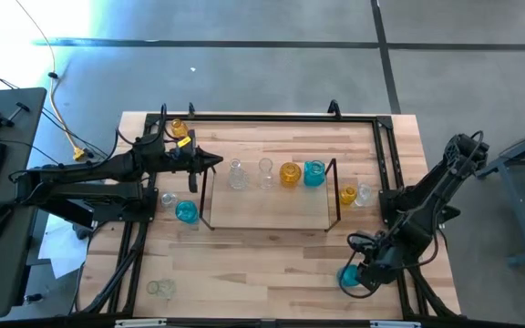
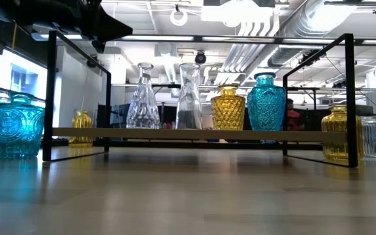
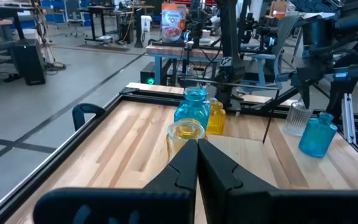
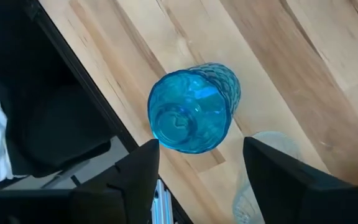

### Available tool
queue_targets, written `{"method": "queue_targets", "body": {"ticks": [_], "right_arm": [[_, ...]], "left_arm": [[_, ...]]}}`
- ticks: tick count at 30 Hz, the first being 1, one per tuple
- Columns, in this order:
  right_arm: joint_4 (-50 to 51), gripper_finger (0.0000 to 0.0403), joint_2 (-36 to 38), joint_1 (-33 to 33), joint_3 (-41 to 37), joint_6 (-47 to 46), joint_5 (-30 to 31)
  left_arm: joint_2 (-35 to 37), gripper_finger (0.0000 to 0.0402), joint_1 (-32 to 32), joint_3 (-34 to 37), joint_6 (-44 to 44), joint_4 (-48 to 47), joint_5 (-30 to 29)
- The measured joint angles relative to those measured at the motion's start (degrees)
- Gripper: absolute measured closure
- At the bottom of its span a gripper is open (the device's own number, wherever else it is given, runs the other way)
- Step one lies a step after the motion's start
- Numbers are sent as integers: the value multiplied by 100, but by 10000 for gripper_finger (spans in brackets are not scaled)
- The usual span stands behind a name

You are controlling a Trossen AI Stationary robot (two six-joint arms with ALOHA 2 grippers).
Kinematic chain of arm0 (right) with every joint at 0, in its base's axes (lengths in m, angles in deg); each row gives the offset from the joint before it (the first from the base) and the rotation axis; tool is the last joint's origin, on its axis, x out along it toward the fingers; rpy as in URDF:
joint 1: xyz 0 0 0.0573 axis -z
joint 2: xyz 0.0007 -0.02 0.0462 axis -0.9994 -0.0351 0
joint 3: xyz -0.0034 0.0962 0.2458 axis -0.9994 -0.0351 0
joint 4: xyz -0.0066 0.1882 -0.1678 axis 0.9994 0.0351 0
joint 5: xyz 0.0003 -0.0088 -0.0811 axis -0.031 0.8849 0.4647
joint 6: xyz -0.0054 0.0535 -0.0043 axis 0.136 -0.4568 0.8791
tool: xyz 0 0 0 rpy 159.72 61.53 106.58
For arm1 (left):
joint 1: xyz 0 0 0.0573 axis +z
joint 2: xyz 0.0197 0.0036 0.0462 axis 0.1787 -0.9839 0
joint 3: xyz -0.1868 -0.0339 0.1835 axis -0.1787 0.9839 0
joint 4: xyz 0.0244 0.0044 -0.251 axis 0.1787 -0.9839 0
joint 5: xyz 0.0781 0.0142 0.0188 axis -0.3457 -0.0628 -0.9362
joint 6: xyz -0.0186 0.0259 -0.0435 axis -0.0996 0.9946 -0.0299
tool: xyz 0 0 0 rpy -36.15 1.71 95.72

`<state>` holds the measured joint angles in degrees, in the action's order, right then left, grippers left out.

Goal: Sort vases onto shelf
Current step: Put the blue vase on the shelf aligned with the other blue vase

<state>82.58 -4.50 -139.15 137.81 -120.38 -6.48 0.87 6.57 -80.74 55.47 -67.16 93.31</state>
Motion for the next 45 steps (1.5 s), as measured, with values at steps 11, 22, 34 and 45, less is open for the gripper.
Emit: {"method": "queue_targets", "body": {"ticks": [11,22,34,45], "right_arm": [[-77,185,-14,0,2,24,82],[-117,185,-683,13,302,366,92],[696,185,-1482,15,1051,617,143],[694,232,-1666,38,1062,673,154]], "left_arm": [[0,401,-2,0,-13,-25,-21],[0,401,-2,0,-33,-26,-78],[0,401,-2,0,-9,-96,-108],[0,401,-2,0,-9,-158,-106]]}}
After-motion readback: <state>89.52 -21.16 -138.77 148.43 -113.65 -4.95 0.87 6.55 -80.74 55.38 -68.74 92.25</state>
